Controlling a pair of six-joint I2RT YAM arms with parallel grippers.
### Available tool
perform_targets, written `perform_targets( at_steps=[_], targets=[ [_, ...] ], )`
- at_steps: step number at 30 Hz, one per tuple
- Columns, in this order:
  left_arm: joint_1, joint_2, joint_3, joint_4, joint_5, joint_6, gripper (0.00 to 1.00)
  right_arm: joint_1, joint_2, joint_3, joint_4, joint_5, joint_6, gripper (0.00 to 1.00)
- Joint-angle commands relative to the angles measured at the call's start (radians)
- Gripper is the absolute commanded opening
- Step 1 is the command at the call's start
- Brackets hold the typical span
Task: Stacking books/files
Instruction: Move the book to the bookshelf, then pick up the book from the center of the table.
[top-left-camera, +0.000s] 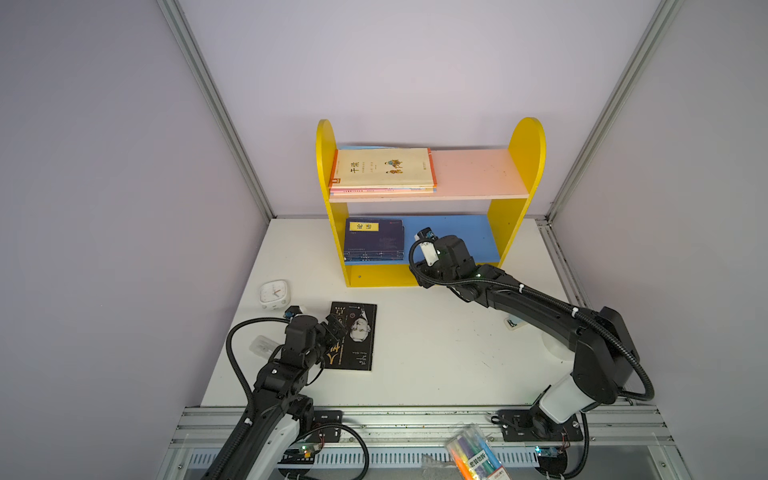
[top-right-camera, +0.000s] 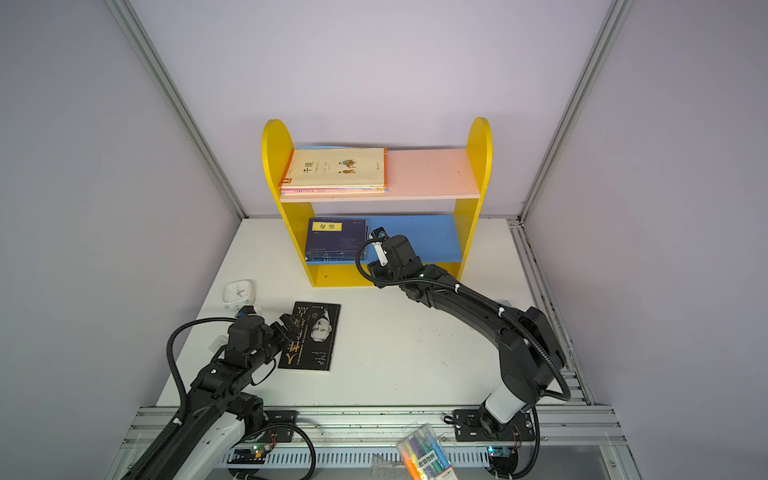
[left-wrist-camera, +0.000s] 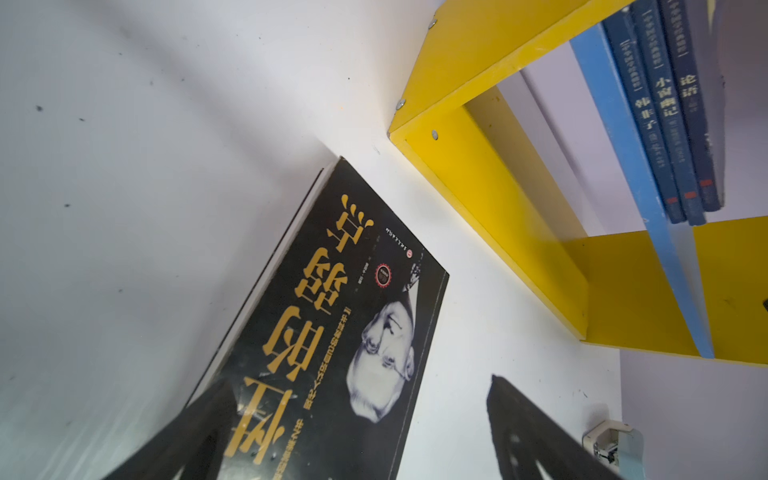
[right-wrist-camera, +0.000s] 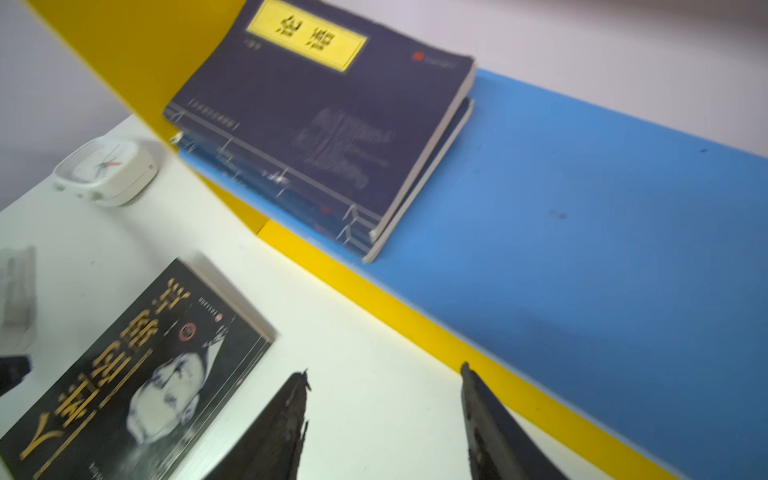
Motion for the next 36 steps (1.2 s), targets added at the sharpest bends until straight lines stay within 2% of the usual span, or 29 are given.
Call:
perform_targets(
  at_steps=[1, 8, 16, 23, 29, 36],
  targets=[
    [0.013, 0.026, 0.005, -0.04, -0.016, 0.035, 0.97, 0.039, -0.011, -0.02, -0.048, -0.122, -0.013, 0.61],
    [0.03, 0.102, -0.013, 0.017, 0.04, 0.039, 0.97, 0.084, 0.075, -0.022, -0.11, -0.334, 0.097, 0.61],
    [0.033, 0.151, -0.058, 0.107, 0.038, 0.034, 0.97, 0.087, 0.134, -0.087, 0.03, -0.426, 0.358, 0.62],
    [0.034, 0.144, -0.017, 0.109, 0.032, 0.052, 0.97, 0.087, 0.234, -0.104, 0.144, -0.508, 0.47, 0.62],
    [0.034, 0.173, 0.018, 0.119, -0.003, 0.09, 0.97, 0.088, 0.307, -0.095, 0.221, -0.52, 0.544, 0.62],
    [0.034, 0.337, -0.002, 0.333, 0.042, 0.066, 0.97, 0.092, 0.373, -0.075, 0.293, -0.445, 0.634, 0.61]
  ],
)
